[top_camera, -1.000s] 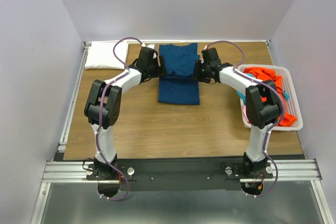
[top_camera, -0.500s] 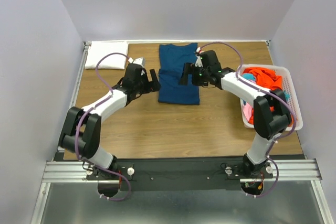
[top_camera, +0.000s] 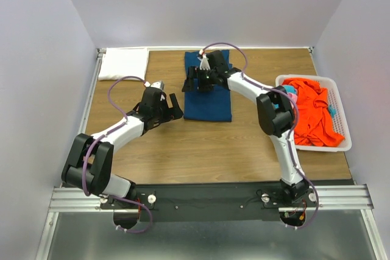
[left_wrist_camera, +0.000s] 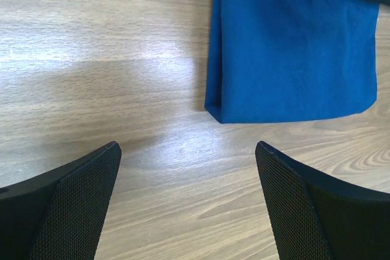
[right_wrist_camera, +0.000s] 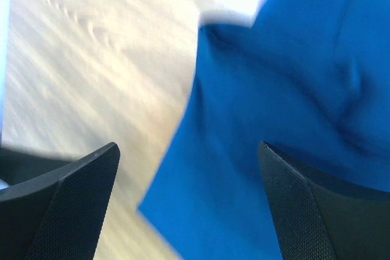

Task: Fold and stack the t-shirts
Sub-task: Fold the tshirt

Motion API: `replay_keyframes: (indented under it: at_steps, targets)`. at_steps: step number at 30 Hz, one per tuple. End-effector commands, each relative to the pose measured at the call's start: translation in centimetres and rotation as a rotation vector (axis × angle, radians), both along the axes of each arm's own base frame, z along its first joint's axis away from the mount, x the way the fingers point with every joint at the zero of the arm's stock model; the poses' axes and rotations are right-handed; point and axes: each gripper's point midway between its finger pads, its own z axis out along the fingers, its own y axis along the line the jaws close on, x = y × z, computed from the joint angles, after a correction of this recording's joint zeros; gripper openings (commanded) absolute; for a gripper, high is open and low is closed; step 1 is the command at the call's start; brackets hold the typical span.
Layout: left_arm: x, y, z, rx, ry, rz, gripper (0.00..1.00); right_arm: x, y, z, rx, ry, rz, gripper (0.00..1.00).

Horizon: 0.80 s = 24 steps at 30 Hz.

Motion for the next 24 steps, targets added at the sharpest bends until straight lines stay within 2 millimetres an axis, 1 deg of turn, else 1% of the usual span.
replay_keyframes:
  at_steps: [1,2,3,4,5,6,8,9,10,11,12,13,14,15,16,17,18,19,20,21,22,23,24]
  targets:
    - [0.3,-0.2,0.4,-0.015,-0.017,0.008,0.98,3.3,1.9,-0.7,0.021,-0.042,-0.013,1.0]
    - [0.2,-0.3,0.1,-0.014,-0.009,0.004,0.98,4.0,2.0,-0.8,0.021,-0.049,-0.03,1.0]
    - [0.2,-0.3,0.0,-0.015,-0.006,0.001,0.98,4.9,2.5,-0.9,0.029,-0.062,-0.034,1.0]
    - [0.2,-0.3,-0.1,-0.015,-0.004,0.0,0.98,5.3,2.7,-0.8,0.034,-0.069,-0.036,1.0]
    - [0.3,-0.4,-0.1,-0.019,-0.004,-0.001,0.98,5.7,2.7,-1.4,0.031,-0.065,-0.041,1.0]
    - [0.3,-0.5,-0.1,-0.023,-0.004,-0.001,0.98,6.2,3.0,-0.4,0.046,-0.084,-0.044,1.0]
    - [0.5,-0.7,0.1,-0.03,-0.007,-0.007,0.98,6.3,3.0,0.4,0.056,-0.097,-0.04,1.0]
    - [0.6,-0.7,0.1,-0.031,-0.009,-0.005,0.98,6.4,3.0,2.1,0.066,-0.126,-0.039,1.0]
    - [0.6,-0.9,0.1,-0.035,-0.006,-0.011,0.98,6.5,2.5,2.5,0.052,-0.143,-0.047,1.0]
    - [1.1,-1.2,0.5,-0.045,-0.028,-0.016,0.98,6.5,2.3,3.2,0.047,-0.159,-0.056,1.0]
    - [1.4,-1.3,0.7,-0.053,-0.038,-0.017,0.98,6.6,2.0,4.3,0.044,-0.177,-0.071,1.0]
    - [1.6,-1.5,0.9,-0.059,-0.044,-0.022,0.98,6.4,1.5,6.8,0.054,-0.214,-0.086,1.0]
    - [1.8,-1.8,0.5,-0.06,-0.037,-0.031,0.98,6.4,0.4,7.0,0.027,-0.218,-0.124,1.0]
    - [2.3,-2.0,0.9,-0.067,-0.045,-0.033,0.98,6.1,-0.3,9.4,0.034,-0.252,-0.15,1.0]
    - [2.5,-2.2,0.8,-0.068,-0.042,-0.038,0.98,6.1,-1.0,8.0,0.005,-0.229,-0.176,1.0]
    - [2.5,-2.4,0.3,-0.071,-0.03,-0.048,0.97,5.3,-2.5,9.0,-0.017,-0.238,-0.221,1.0]
    - [2.8,-2.7,0.5,-0.083,-0.041,-0.053,0.93,4.9,-3.3,9.2,-0.031,-0.238,-0.245,1.0]
    - [2.8,-3.1,0.1,-0.09,-0.029,-0.065,0.91,4.5,-4.6,11.6,-0.028,-0.272,-0.295,1.0]
    - [2.9,-3.3,0.0,-0.097,-0.026,-0.071,0.88,3.9,-5.5,11.3,-0.047,-0.262,-0.317,1.0]
    - [3.1,-3.5,0.2,-0.104,-0.035,-0.08,0.83,2.7,-6.8,9.5,-0.087,-0.23,-0.337,1.0]
    - [3.3,-3.6,0.1,-0.103,-0.034,-0.084,0.81,2.0,-7.7,9.1,-0.104,-0.219,-0.361,1.0]
    - [3.2,-3.8,-0.4,-0.1,-0.021,-0.092,0.81,1.5,-8.7,8.8,-0.118,-0.209,-0.394,1.0]
    - [3.3,-4.0,-0.4,-0.099,-0.022,-0.102,0.79,0.1,-10.3,8.2,-0.15,-0.198,-0.427,1.0]
